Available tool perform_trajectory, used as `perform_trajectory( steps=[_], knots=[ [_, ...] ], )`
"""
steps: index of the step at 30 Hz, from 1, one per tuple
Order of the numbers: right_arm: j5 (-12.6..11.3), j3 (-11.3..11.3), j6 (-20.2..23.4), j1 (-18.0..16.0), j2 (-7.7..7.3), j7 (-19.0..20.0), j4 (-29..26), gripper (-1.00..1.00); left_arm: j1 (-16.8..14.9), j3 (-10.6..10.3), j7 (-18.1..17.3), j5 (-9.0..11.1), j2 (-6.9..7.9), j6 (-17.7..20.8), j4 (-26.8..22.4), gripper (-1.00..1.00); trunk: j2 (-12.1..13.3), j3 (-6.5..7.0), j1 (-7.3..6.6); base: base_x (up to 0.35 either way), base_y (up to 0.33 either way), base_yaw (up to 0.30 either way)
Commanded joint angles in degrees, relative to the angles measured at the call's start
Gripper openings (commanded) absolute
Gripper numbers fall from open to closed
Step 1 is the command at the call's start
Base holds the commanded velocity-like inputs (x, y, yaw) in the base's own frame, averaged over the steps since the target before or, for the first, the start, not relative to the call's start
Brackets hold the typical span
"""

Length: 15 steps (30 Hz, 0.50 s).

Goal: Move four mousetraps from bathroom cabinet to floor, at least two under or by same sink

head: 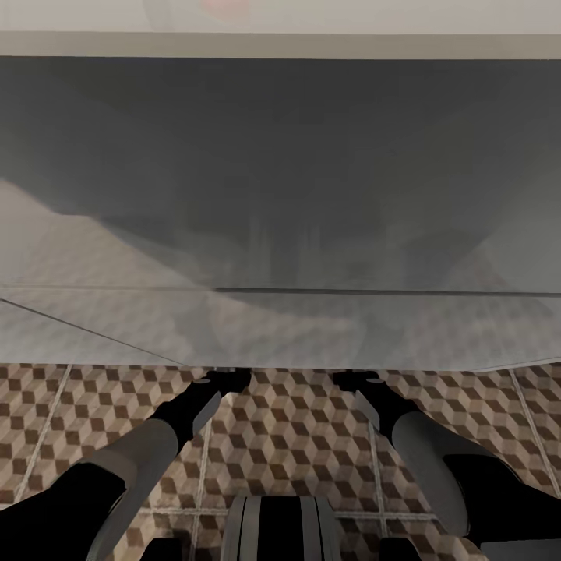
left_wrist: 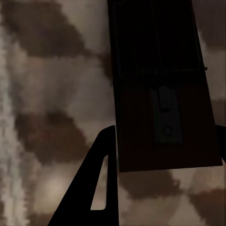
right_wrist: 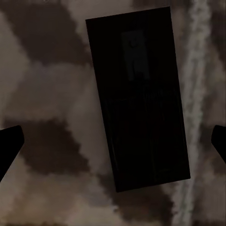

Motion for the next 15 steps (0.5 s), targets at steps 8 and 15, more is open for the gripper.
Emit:
perform_trajectory(
  steps=[8,15],
  knots=[
    [0.4,-0.1,0.3,0.0,-0.11,-0.2,-0.1,1.0,-0.8,-0.7,0.0,1.0,-0.1,0.3,3.3,-1.0,0.0,-0.03,0.01,0.0,0.0,0.0],
    [0.4,-0.1,0.3,0.0,-0.14,-0.2,-0.1,1.0,-0.9,-0.7,0.0,0.9,-0.85,0.2,3.3,-1.0,0.0,-0.03,0.01,0.0,0.0,0.0]
  ],
)
